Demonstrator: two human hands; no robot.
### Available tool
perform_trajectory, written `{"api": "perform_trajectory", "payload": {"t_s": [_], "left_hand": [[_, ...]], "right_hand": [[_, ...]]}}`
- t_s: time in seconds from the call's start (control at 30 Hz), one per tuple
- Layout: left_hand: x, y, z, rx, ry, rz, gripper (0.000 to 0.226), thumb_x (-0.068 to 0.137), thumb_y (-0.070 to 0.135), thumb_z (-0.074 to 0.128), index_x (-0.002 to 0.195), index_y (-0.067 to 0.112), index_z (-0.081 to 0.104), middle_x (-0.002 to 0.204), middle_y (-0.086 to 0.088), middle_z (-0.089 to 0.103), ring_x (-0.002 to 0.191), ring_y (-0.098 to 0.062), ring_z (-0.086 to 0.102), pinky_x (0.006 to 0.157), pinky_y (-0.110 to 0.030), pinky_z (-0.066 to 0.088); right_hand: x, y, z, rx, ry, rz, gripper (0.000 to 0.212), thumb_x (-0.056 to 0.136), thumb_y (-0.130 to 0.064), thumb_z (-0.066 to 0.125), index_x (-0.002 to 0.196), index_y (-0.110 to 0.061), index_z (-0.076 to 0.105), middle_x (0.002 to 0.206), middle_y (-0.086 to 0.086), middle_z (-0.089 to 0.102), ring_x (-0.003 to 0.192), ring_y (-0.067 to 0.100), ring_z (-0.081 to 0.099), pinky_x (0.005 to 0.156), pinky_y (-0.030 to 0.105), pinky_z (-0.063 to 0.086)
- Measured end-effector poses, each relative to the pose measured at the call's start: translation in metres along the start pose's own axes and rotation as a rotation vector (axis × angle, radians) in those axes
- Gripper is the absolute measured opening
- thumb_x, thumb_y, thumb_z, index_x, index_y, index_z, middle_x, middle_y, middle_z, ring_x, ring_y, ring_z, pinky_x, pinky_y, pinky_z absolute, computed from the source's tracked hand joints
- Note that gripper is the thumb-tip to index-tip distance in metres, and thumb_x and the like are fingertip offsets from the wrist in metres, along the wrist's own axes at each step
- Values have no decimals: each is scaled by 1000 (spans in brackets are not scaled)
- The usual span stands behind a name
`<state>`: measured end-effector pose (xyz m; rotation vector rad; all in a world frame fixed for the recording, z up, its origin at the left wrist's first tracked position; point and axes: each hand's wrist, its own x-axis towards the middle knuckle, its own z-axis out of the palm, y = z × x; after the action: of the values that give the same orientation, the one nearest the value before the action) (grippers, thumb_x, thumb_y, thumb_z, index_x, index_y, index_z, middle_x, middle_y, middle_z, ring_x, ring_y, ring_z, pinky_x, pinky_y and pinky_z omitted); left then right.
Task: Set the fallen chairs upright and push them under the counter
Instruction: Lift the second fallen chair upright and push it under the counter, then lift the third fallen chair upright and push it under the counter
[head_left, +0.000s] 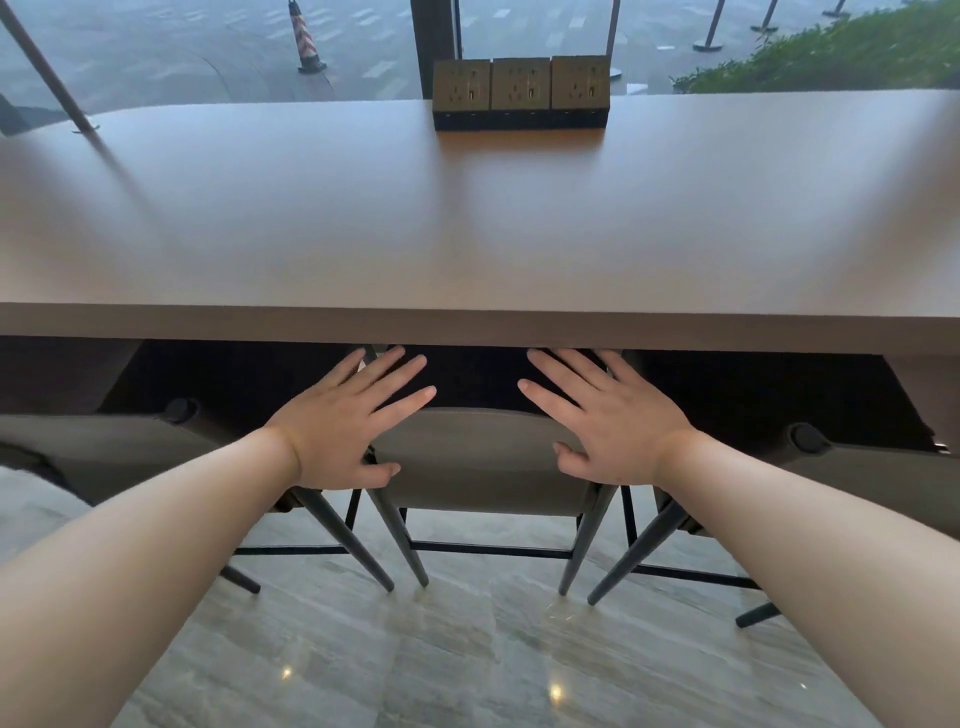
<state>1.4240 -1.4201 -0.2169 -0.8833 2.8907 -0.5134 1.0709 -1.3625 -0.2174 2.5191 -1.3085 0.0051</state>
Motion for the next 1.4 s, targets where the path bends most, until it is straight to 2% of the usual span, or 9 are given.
{"api": "perform_trajectory", "payload": {"t_s": [0.1, 0.23, 0.4, 0.63, 0.73, 0.83, 0.97, 1.13, 1.4], "left_hand": [[-10, 21, -4, -7, 20, 2, 93, 86, 66, 46, 158, 28, 1, 165, -11, -1, 152, -33, 1, 119, -53, 10], [-21, 43, -22, -91, 120, -88, 88, 87, 56, 52, 158, 30, 8, 167, -9, -1, 153, -32, 4, 122, -50, 5], [-31, 68, -71, -183, 192, -167, 85, 85, 48, 56, 157, 31, 14, 166, -7, 6, 152, -29, 13, 117, -53, 27], [-68, 89, -159, -251, 240, -426, 67, 86, 44, 55, 148, 24, 39, 161, -8, 25, 148, -24, 23, 116, -46, 28], [-99, 93, -182, -241, 241, -524, 65, 86, 45, 54, 146, 23, 42, 159, -7, 29, 145, -24, 29, 114, -42, 28], [-138, 97, -195, -239, 234, -645, 64, 85, 45, 51, 145, 23, 43, 158, -6, 30, 141, -24, 34, 111, -43, 29], [-197, 98, -208, -221, 221, -752, 62, 85, 44, 52, 143, 21, 46, 157, -8, 31, 139, -24, 34, 109, -44, 30], [-283, 91, -220, -213, 247, -886, 62, 86, 45, 52, 143, 21, 45, 159, -8, 27, 140, -27, 36, 110, -44, 28], [-471, 70, -230, -198, 271, -1088, 60, 87, 45, 49, 141, 19, 44, 156, -14, 32, 132, -32, 45, 103, -54, 41]], "right_hand": [[-9, -8, -2, 12, 1, -39, 71, 87, -45, 47, 151, -18, 30, 160, 13, 22, 147, 33, 20, 118, 53, 14], [-21, -24, -18, 50, 5, -58, 69, 89, -43, 47, 151, -19, 30, 160, 13, 23, 147, 33, 20, 120, 53, 14], [-24, -46, -61, 89, 63, -77, 69, 87, -43, 51, 150, -20, 35, 159, 13, 27, 146, 33, 25, 117, 54, 23], [-16, -65, -128, 125, 168, -109, 72, 86, -46, 57, 150, -19, 37, 159, 12, 28, 146, 31, 27, 120, 50, 20], [-4, -80, -147, 149, 203, -178, 71, 87, -45, 54, 151, -21, 34, 161, 11, 24, 148, 30, 22, 120, 47, 11], [12, -103, -166, 154, 227, -241, 72, 88, -46, 52, 152, -22, 31, 162, 10, 20, 149, 29, 17, 122, 47, 8], [34, -146, -193, 164, 249, -303, 72, 90, -48, 47, 154, -25, 24, 164, 7, 13, 151, 27, 10, 121, 44, 3], [69, -219, -231, 141, 307, -395, 73, 89, -47, 51, 153, -22, 28, 163, 10, 18, 150, 28, 15, 121, 46, 11], [139, -396, -294, 231, 349, -558, 69, 92, -47, 46, 153, -20, 27, 162, 10, 22, 149, 29, 18, 120, 47, 17]]}}
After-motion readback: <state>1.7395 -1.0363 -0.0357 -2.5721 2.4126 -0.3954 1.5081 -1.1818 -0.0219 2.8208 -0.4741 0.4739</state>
